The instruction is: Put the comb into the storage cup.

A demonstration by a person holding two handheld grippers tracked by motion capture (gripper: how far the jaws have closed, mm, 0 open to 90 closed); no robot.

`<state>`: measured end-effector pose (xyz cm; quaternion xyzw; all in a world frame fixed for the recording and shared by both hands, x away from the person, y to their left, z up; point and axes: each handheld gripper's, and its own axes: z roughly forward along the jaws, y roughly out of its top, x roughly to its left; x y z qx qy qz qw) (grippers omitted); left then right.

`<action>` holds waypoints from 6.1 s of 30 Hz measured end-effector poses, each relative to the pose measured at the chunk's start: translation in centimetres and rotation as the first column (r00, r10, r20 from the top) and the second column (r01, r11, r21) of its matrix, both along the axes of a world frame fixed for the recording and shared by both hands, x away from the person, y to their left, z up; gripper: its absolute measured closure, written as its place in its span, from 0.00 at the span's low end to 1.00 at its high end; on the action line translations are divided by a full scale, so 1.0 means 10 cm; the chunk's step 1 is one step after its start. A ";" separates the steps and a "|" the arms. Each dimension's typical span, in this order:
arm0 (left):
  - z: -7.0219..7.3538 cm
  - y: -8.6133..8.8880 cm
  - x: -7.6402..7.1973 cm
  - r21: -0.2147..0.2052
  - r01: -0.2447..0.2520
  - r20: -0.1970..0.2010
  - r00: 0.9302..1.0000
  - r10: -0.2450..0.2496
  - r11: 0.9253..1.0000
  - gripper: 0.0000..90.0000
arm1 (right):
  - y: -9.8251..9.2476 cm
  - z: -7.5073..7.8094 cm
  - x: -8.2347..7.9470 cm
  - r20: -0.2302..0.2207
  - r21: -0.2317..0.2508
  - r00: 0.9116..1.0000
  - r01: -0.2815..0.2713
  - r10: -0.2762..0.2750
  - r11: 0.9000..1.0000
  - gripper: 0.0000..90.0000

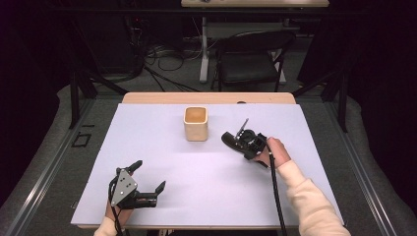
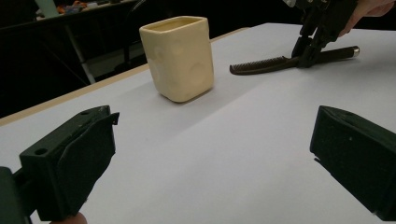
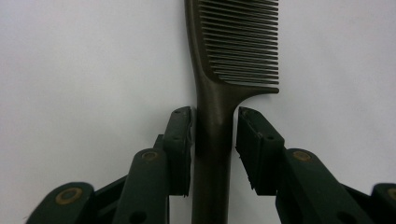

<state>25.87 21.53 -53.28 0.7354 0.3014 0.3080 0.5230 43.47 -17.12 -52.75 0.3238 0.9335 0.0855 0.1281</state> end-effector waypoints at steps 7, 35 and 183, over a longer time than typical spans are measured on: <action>0.00 0.00 0.00 0.000 -0.001 0.000 1.000 0.001 1.000 0.00 | 0.00 0.00 0.05 -0.020 -0.001 1.000 0.015 -0.015 1.000 0.78; 0.01 0.01 -0.01 -0.002 -0.002 0.006 1.000 0.002 1.000 0.00 | -0.11 0.18 0.00 0.004 0.130 0.999 0.047 -0.048 0.990 0.80; 0.01 0.00 -0.01 0.001 0.000 0.002 1.000 0.000 1.000 0.00 | -0.18 0.50 -0.29 0.328 0.581 0.938 -0.108 -0.110 0.807 0.80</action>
